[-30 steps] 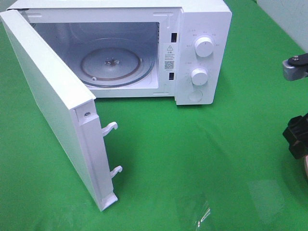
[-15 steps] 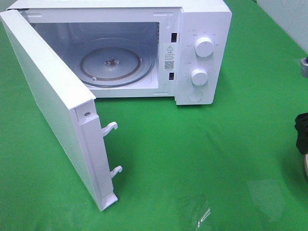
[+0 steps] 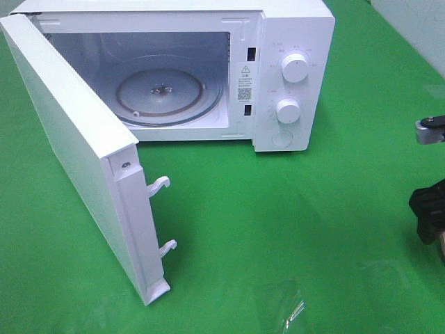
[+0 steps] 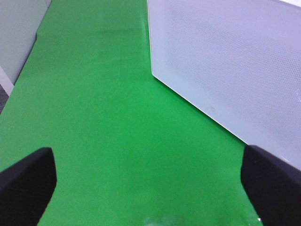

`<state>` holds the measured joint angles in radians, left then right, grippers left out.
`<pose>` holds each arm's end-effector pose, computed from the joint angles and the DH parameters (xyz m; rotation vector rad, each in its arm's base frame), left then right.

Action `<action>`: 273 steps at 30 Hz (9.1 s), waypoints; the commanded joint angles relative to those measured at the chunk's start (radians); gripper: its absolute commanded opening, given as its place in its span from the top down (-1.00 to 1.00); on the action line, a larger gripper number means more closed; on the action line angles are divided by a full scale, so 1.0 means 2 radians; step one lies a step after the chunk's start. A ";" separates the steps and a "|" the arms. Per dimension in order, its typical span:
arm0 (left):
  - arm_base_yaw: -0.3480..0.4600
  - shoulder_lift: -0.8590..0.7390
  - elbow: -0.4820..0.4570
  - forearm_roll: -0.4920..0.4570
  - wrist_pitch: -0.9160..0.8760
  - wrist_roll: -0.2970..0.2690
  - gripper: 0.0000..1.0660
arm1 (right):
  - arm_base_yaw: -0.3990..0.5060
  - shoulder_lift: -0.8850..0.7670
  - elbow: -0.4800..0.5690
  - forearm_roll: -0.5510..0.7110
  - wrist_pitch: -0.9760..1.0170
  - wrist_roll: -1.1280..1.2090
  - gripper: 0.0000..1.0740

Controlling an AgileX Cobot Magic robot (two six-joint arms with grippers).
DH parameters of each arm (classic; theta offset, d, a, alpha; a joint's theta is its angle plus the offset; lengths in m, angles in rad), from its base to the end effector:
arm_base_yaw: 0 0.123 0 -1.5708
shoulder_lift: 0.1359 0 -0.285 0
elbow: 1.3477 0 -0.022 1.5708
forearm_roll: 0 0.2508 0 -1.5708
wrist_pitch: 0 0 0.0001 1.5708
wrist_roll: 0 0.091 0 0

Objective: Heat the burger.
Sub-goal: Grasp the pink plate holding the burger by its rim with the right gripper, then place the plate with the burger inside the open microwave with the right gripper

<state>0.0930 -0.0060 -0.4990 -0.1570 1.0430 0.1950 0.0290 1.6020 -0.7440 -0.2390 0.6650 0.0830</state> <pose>-0.0043 -0.0128 0.2792 0.1086 2.0089 -0.0038 0.2562 -0.0059 0.1560 -0.1860 2.9844 -0.2281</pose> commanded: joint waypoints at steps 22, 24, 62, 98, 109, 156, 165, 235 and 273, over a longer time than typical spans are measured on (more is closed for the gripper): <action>-0.001 -0.010 0.002 -0.002 -0.002 -0.003 -0.87 | -0.004 0.087 0.002 -0.015 -0.021 0.030 -0.56; -0.001 -0.010 0.002 -0.002 -0.002 -0.003 -0.87 | -0.004 0.092 0.002 -0.015 -0.021 0.036 -0.55; -0.001 -0.010 0.002 -0.002 -0.002 -0.003 -0.87 | -0.002 0.044 0.002 -0.042 0.017 0.109 1.00; -0.001 -0.010 0.002 -0.002 -0.002 -0.003 -0.87 | 0.209 -0.055 0.025 -0.187 0.149 0.209 0.99; -0.001 -0.010 0.002 -0.002 -0.002 -0.003 -0.87 | 0.296 -0.055 0.074 -0.194 0.149 0.229 0.98; -0.001 -0.010 0.002 -0.002 -0.002 -0.003 -0.87 | 0.547 -0.169 0.126 -0.244 0.195 0.241 1.00; -0.001 -0.010 0.002 -0.002 -0.002 -0.003 -0.87 | 0.547 -0.169 0.126 -0.281 0.165 0.176 1.00; -0.001 -0.009 0.002 -0.002 -0.002 -0.003 -0.87 | 0.321 -0.169 0.126 -0.055 -0.188 -0.686 1.00; -0.001 -0.009 0.002 -0.002 -0.002 -0.003 -0.87 | 0.317 -0.119 0.027 -0.004 -0.166 -0.751 1.00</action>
<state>0.0930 -0.0060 -0.4990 -0.1570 1.0430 0.1950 0.6640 1.3670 -0.6720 -0.2380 0.3820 -1.4340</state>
